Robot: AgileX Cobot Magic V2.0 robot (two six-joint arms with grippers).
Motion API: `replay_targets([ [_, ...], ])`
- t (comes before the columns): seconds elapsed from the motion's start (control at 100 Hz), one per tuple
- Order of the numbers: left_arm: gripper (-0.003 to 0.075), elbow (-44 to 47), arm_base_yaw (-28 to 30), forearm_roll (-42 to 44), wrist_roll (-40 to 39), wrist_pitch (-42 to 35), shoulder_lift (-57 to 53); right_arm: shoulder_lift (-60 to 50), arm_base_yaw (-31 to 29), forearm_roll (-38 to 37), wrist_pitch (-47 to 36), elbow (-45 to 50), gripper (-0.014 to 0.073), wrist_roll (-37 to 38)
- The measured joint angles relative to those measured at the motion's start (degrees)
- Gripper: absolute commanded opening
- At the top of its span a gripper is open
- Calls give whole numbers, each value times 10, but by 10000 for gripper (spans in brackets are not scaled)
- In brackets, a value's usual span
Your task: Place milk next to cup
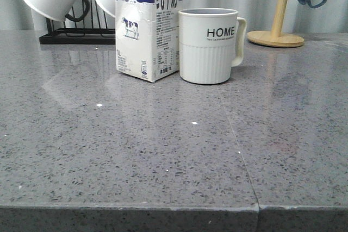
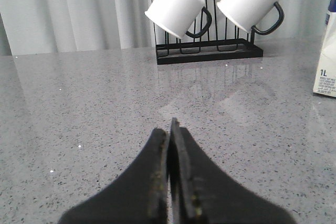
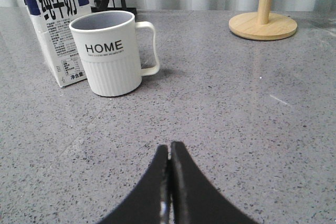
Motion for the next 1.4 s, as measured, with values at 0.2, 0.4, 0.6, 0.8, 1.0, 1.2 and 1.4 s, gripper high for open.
replay_targets([
  [0.2,-20,0,0,0,0,0,0,0,-31,0,-13,11,-67,0],
  [0.4,-20,0,0,0,0,0,0,-1,-128,0,-81,66,-67,-7],
  [0.6,-20,0,0,0,0,0,0,-42,-196,8,-105,98,-67,-34],
  [0.8,-20,0,0,0,0,0,0,-93,-212,56,-61,98,-67,-94],
  [1.0,-20,0,0,0,0,1,0,-117,-212,64,-25,98,-67,-104],
  [1.2,-20,0,0,0,0,1,0,-118,-212,64,-16,98,-67,-104],
  [1.4,-20,0,0,0,0,1,0,-118,-212,65,-17,98,-67,-105],
])
